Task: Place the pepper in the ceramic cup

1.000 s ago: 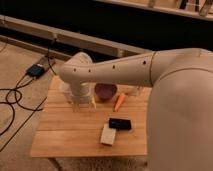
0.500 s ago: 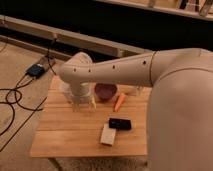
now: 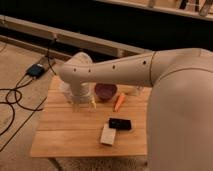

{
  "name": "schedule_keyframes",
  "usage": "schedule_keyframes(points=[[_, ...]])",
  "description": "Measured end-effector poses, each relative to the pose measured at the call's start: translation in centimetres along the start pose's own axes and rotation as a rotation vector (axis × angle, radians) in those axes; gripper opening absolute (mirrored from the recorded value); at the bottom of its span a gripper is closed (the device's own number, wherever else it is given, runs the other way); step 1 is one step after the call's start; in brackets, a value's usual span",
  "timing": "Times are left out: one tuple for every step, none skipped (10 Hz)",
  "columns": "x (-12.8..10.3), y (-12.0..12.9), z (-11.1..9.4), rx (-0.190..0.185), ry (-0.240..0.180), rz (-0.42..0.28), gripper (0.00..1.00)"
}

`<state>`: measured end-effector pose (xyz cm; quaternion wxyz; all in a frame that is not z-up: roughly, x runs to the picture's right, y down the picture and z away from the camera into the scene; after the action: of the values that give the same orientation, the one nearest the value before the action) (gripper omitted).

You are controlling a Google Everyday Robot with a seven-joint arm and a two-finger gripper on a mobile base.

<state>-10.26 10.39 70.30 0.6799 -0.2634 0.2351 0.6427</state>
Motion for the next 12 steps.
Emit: schedule_keyframes(points=[[0.0,0.0,0.0,0.0,0.0,0.0,0.65],[0.0,0.0,0.0,0.0,0.0,0.0,0.65],[-0.1,0.0,0.0,-0.002,0.0,0.002,0.65],[-1.1,-0.9,0.3,-0.004,-0.006,0.01,0.65],[-2.0,-1.6,0.7,-0.007,-0.012,0.02,0.65],[-3.2,-2.9,1.3,-0.009,-0.018,0.036,0.65],[-4.8,-4.6,2.1,-0.01,-0.026,0.055,0.65],[-6.1,-5.8,2.7,-0.012,-0.034,0.069,0.65],[-7.5,-7.0,3.4,-0.015,-0.042,0.084,0.65],[-8.4,-8.1,3.9,-0.013,-0.048,0.096,0.65],[-9.7,-9.8,4.7,-0.009,-0.055,0.119,0.65],[-10.2,-10.9,5.2,-0.005,-0.056,0.135,0.65]])
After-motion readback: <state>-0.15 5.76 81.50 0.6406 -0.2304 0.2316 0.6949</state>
